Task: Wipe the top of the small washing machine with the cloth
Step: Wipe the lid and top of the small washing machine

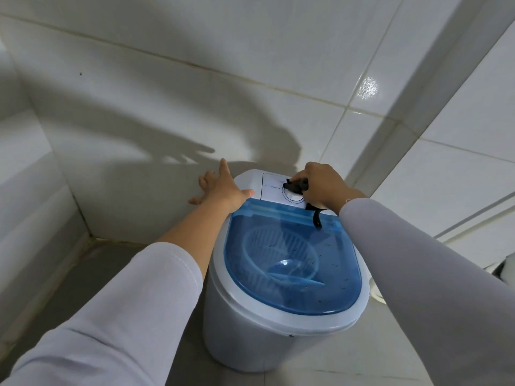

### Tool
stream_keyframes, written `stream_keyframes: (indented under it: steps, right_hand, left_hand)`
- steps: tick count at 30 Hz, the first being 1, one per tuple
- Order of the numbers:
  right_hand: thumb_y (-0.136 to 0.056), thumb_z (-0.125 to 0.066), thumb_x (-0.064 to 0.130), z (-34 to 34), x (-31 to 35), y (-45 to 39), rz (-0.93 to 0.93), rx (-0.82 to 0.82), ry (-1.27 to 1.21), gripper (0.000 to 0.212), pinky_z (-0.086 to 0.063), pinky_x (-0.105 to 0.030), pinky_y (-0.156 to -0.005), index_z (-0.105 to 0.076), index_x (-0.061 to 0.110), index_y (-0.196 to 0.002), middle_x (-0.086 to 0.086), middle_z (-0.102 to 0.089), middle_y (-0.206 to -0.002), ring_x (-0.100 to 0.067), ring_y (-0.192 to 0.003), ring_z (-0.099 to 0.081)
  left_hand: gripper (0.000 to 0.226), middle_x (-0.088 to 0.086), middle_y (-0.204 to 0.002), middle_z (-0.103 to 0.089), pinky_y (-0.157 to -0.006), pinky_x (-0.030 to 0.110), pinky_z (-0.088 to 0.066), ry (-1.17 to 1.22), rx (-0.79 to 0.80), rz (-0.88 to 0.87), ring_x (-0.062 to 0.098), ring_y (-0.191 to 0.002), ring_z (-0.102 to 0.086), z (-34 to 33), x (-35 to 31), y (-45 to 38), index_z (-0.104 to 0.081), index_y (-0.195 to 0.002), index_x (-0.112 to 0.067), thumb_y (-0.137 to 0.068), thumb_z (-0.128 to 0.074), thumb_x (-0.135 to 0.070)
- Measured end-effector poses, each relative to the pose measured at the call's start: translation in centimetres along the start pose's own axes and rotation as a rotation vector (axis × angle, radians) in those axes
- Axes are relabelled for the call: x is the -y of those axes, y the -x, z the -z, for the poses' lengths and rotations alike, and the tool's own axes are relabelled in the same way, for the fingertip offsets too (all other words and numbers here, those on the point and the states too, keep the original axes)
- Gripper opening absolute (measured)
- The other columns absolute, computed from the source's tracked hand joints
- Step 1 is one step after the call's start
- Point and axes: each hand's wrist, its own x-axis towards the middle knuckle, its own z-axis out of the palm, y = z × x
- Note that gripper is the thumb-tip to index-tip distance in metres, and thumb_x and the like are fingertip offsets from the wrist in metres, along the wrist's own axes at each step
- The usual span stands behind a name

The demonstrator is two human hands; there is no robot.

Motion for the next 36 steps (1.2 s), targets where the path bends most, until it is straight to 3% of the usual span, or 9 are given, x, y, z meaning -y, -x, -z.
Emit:
stream_keyframes:
  steps: [3,8,12,18,23,30,33,36]
  right_hand:
    - [-0.083,-0.044,-0.004,-0.1,-0.2,0.2,0.031,0.002,-0.008,0.049,-0.034,-0.025,-0.074,-0.065,0.019,-0.12,-0.008,-0.056,-0.11,-0.025,-0.097,-0.052]
    - [-0.08,-0.043,-0.008,-0.1,-0.1,1.0,0.07,0.023,-0.014,0.051,-0.045,-0.029,-0.085,-0.066,0.021,-0.117,-0.007,-0.057,-0.113,-0.027,-0.104,-0.054]
    - [-0.08,-0.045,-0.006,1.6,-0.4,1.3,0.069,0.142,0.015,0.047,-0.045,-0.024,-0.086,-0.069,0.02,-0.111,-0.003,-0.061,-0.115,-0.023,-0.107,-0.055]
    - [-0.085,-0.045,-0.002,4.5,-1.2,2.2,0.039,0.09,0.019,0.045,-0.039,-0.026,-0.079,-0.065,0.026,-0.115,-0.006,-0.061,-0.119,-0.02,-0.097,-0.049]
    - [-0.085,-0.057,0.008,4.9,-0.2,1.9,0.046,0.047,0.018,0.044,-0.036,-0.027,-0.085,-0.053,0.017,-0.127,-0.01,-0.054,-0.127,-0.029,-0.117,-0.05]
    - [-0.089,-0.056,0.015,3.1,5.1,1.3,0.16,0.073,-0.056,0.031,-0.04,-0.027,-0.086,-0.058,0.018,-0.12,-0.007,-0.059,-0.124,-0.025,-0.114,-0.053]
    - [-0.091,-0.056,0.023,2.6,6.7,1.1,0.191,0.054,-0.116,0.037,-0.04,-0.033,-0.099,-0.054,0.026,-0.128,-0.006,-0.058,-0.129,-0.026,-0.12,-0.051]
    - [-0.089,-0.058,0.029,2.6,7.5,0.9,0.183,0.043,-0.207,0.041,-0.038,-0.029,-0.1,-0.053,0.029,-0.13,-0.006,-0.059,-0.13,-0.025,-0.121,-0.051]
  left_hand:
    - [0.104,0.01,-0.158,-0.012,-0.108,0.068,-0.019,-0.005,-0.004,0.0,0.032,-0.146,-0.003,0.1,-0.1,0.1,0.005,-0.151,-0.028,-0.079,-0.066,-0.049]
    - [0.104,0.01,-0.158,-0.012,-0.108,0.068,-0.02,-0.008,-0.005,0.006,0.032,-0.146,-0.004,0.1,0.0,0.4,0.005,-0.151,-0.028,-0.079,-0.066,-0.05]
    - [0.104,0.011,-0.157,-0.013,-0.106,0.07,-0.02,0.008,-0.015,0.029,0.032,-0.146,-0.005,0.3,-0.2,0.9,0.004,-0.151,-0.027,-0.079,-0.067,-0.051]
    - [0.102,0.013,-0.155,-0.015,-0.108,0.069,-0.018,0.021,-0.082,0.06,0.033,-0.145,-0.008,0.7,-0.6,1.9,-0.001,-0.152,-0.023,-0.079,-0.066,-0.051]
    - [0.096,0.014,-0.156,-0.017,-0.112,0.059,-0.023,0.09,-0.055,0.058,0.034,-0.145,-0.009,1.4,1.0,3.2,-0.004,-0.152,-0.018,-0.083,-0.06,-0.054]
    - [0.091,0.011,-0.154,-0.028,-0.115,0.044,-0.026,-0.003,0.067,-0.017,0.034,-0.142,-0.023,3.3,4.0,6.2,-0.014,-0.151,-0.015,-0.083,-0.061,-0.053]
    - [0.094,0.01,-0.156,-0.028,-0.115,0.044,-0.027,0.012,0.131,-0.033,0.033,-0.142,-0.026,3.6,4.7,6.6,-0.014,-0.151,-0.016,-0.081,-0.064,-0.052]
    - [0.096,0.01,-0.155,-0.029,-0.114,0.043,-0.029,0.0,0.176,-0.034,0.032,-0.142,-0.028,3.4,4.9,6.7,-0.015,-0.151,-0.016,-0.079,-0.068,-0.051]
